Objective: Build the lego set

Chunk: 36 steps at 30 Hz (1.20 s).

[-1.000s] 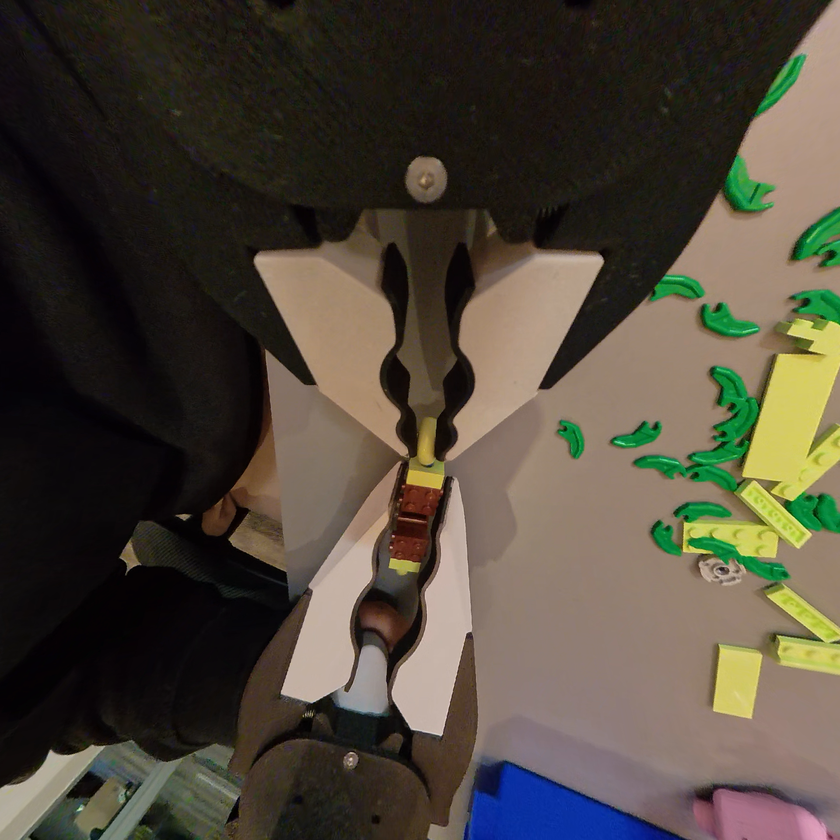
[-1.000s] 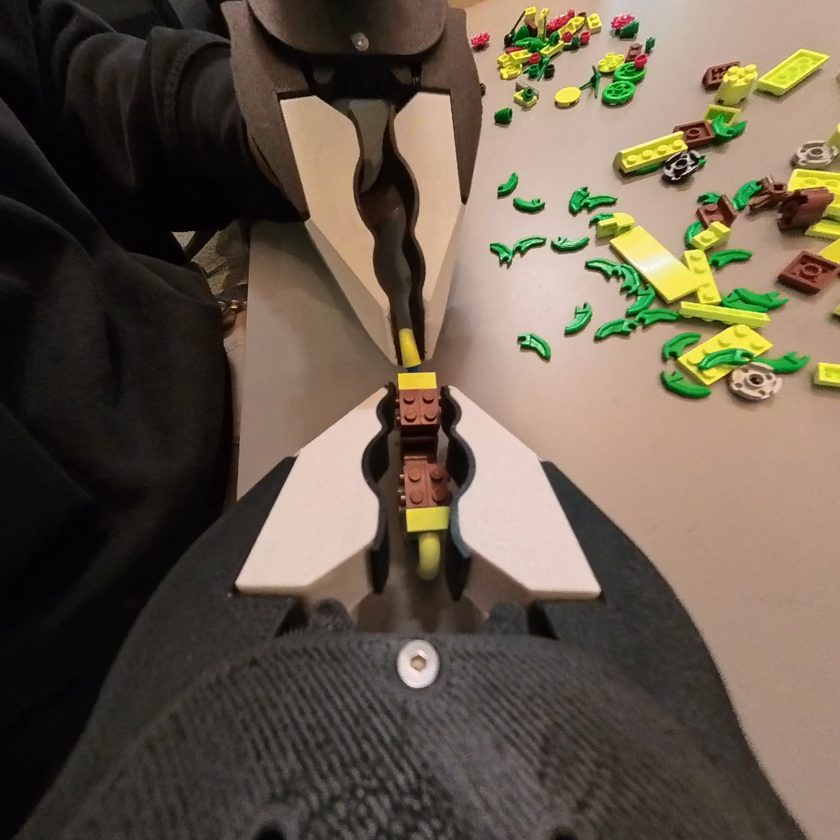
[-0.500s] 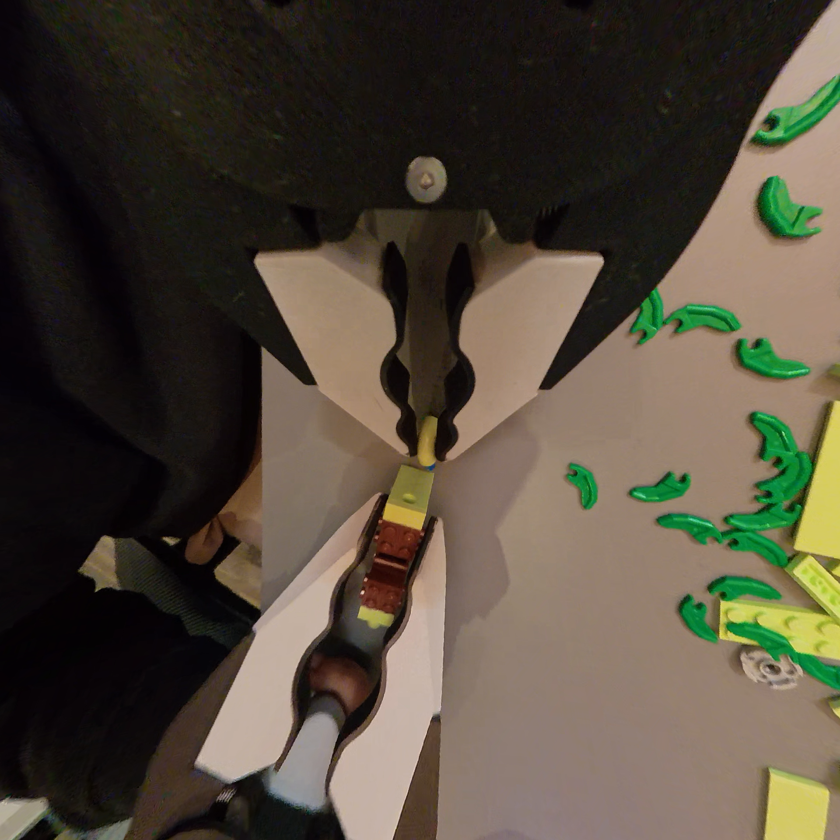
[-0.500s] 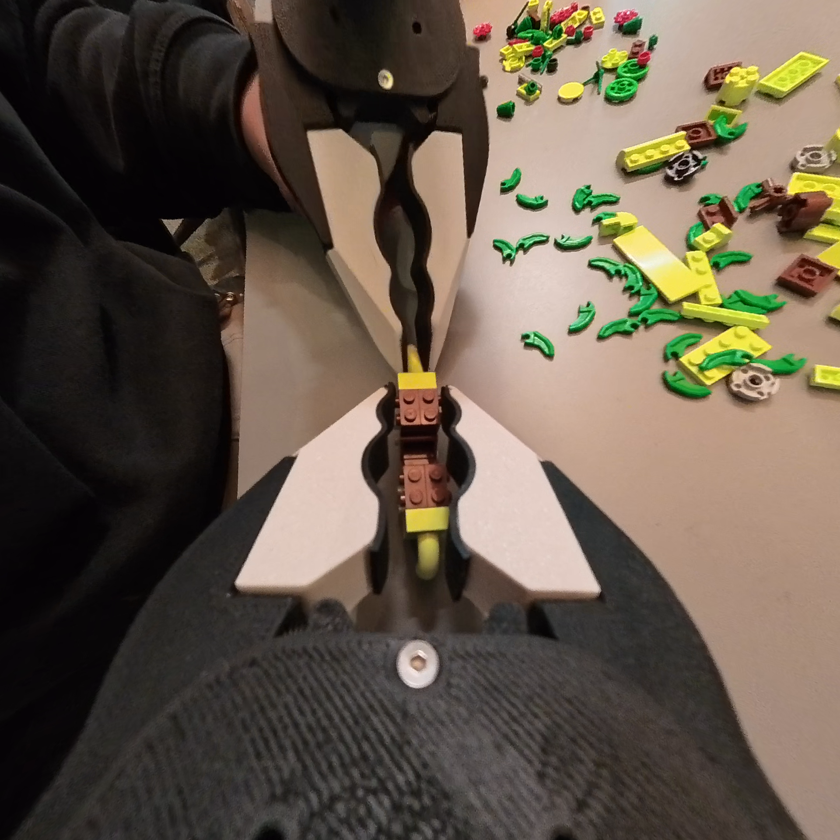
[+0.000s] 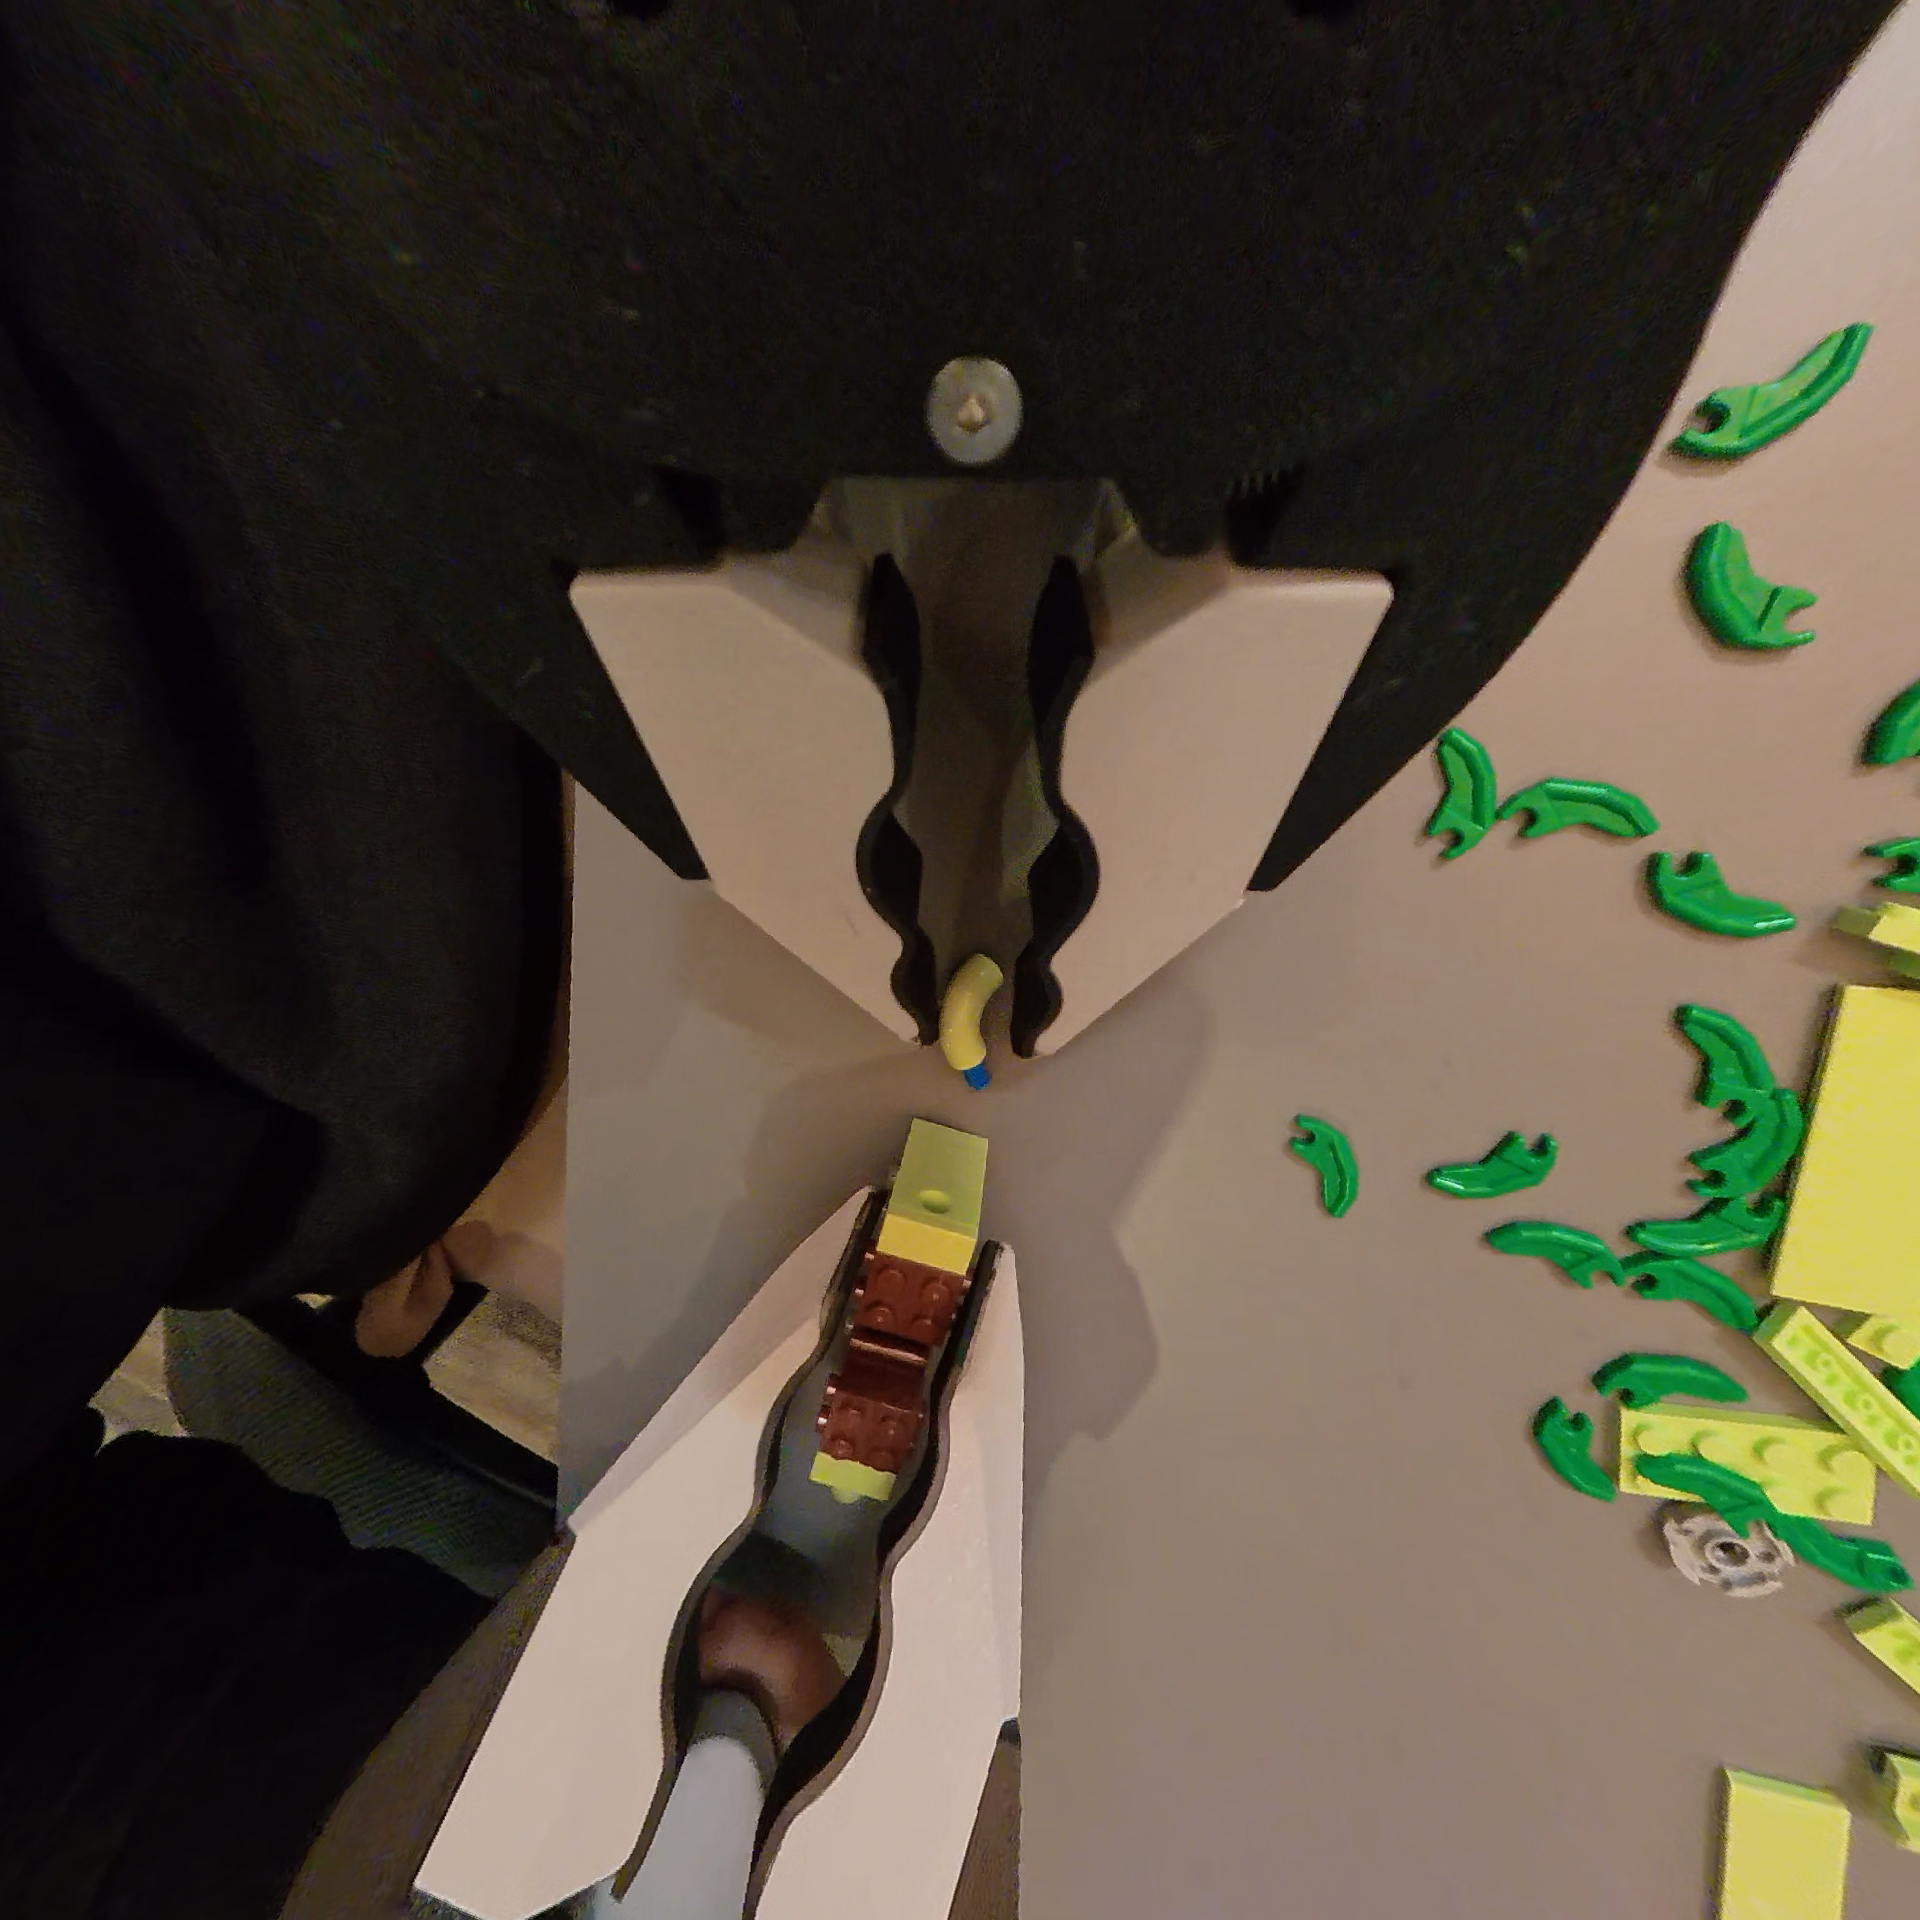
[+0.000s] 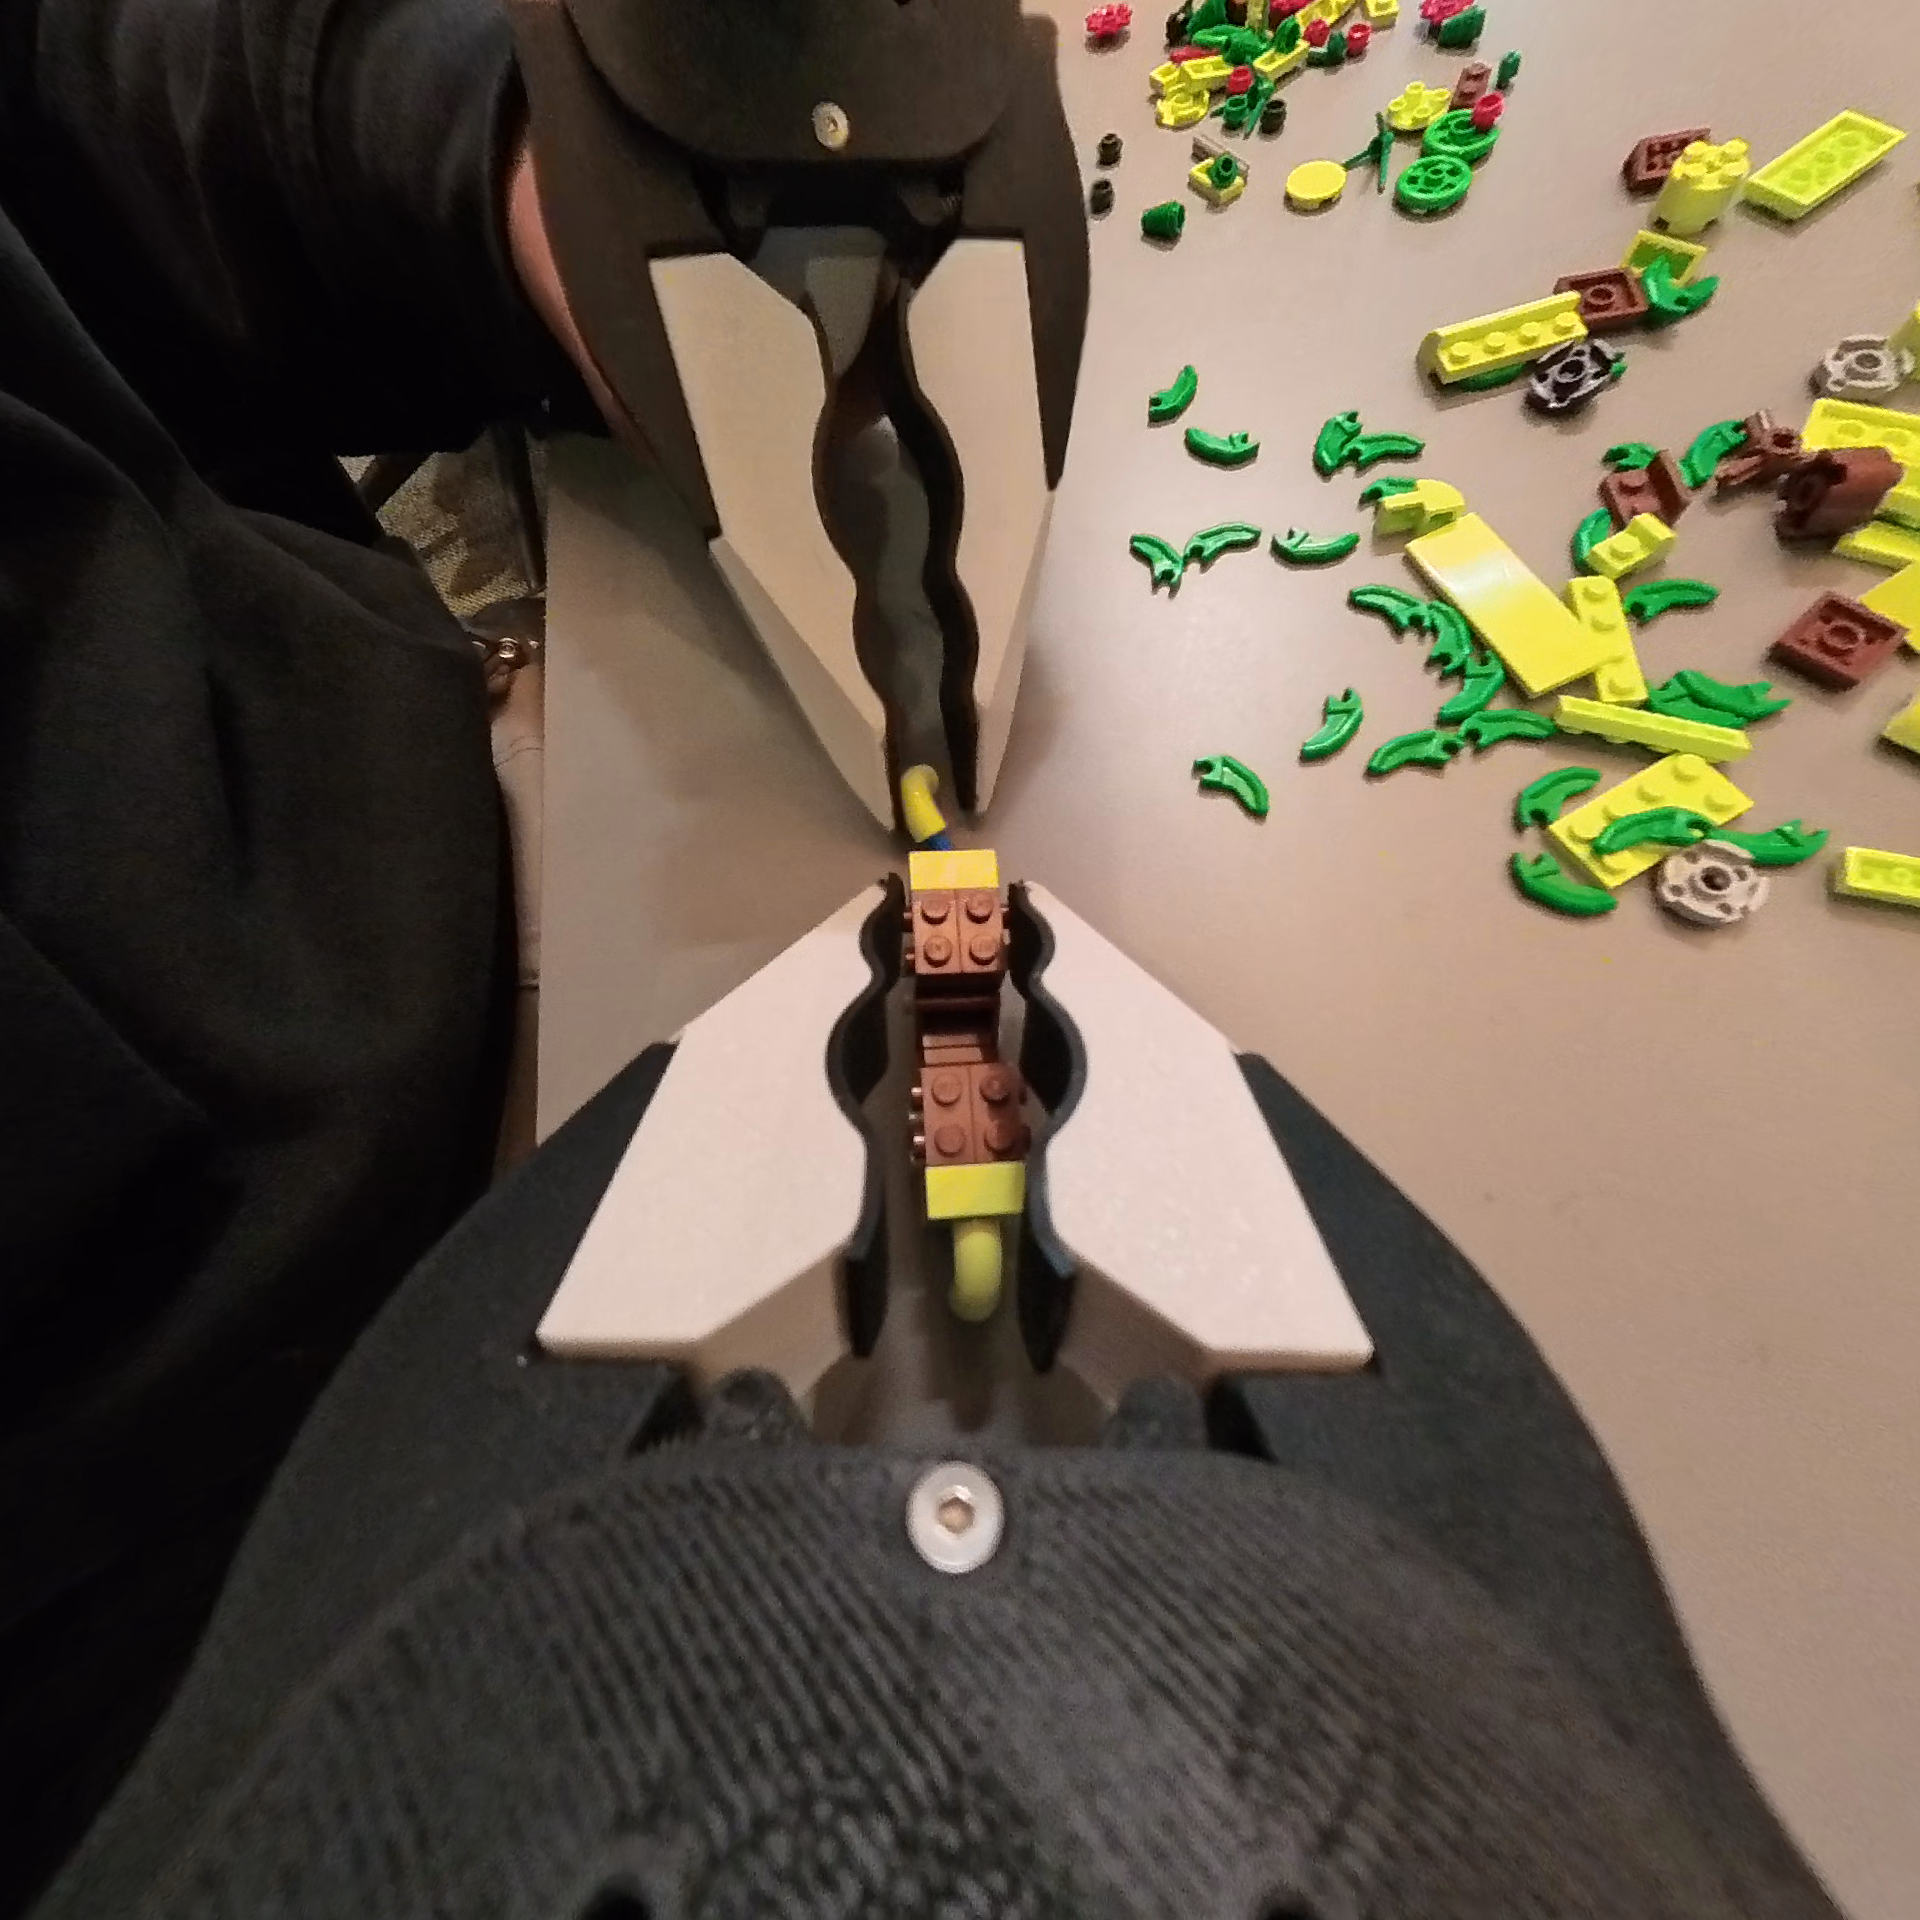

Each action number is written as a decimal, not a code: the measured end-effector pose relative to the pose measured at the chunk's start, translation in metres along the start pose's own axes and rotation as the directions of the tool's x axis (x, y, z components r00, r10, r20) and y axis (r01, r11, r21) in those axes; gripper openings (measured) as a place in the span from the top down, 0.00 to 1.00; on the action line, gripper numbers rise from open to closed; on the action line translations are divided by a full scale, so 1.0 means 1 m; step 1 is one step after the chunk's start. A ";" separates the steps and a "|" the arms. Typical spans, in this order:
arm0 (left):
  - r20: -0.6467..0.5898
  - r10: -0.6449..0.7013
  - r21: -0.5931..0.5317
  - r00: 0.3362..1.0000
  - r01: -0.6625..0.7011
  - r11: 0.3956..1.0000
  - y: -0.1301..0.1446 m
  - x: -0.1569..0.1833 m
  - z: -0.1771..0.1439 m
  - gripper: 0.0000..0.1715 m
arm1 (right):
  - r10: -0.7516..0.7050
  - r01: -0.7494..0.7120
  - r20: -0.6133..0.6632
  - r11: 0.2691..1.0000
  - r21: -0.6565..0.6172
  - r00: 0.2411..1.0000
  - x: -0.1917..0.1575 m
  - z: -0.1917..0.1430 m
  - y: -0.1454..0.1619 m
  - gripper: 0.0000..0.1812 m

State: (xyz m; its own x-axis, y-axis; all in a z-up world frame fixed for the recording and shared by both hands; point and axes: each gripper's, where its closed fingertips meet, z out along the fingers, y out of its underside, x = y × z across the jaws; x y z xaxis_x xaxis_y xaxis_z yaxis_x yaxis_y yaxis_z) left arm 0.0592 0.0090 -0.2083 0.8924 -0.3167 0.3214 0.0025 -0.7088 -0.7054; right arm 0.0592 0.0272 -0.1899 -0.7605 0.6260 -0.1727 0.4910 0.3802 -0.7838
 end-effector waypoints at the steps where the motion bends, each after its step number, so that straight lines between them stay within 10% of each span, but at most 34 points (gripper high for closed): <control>1: 0.006 0.004 0.007 1.000 -0.004 1.000 -0.001 0.000 -0.001 0.93 | 0.000 0.000 0.000 1.000 -0.001 1.000 0.000 0.000 0.000 0.90; 15: 0.050 0.041 0.038 0.998 -0.043 0.998 -0.006 -0.005 -0.005 0.97 | -0.022 0.021 -0.010 1.000 -0.010 1.000 0.001 0.003 -0.002 0.90; 23: -0.341 -0.127 0.326 0.931 0.244 0.913 -0.047 0.020 -0.037 0.97 | -0.006 -0.006 0.065 0.983 0.186 0.998 -0.007 -0.014 -0.024 0.90; 36: -0.519 -0.203 0.229 0.830 0.364 0.903 -0.043 0.034 -0.035 0.97 | -0.123 0.087 0.111 0.954 0.286 0.986 -0.024 -0.019 -0.032 0.91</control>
State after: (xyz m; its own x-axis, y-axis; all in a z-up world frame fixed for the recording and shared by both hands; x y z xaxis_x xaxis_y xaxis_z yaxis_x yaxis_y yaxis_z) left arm 0.0737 0.0065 -0.1444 0.5059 -0.4466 0.7380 0.4301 -0.6110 -0.6646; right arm 0.0698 0.0131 -0.1491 -0.8576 0.4950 -0.1398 0.2809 0.2231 -0.9334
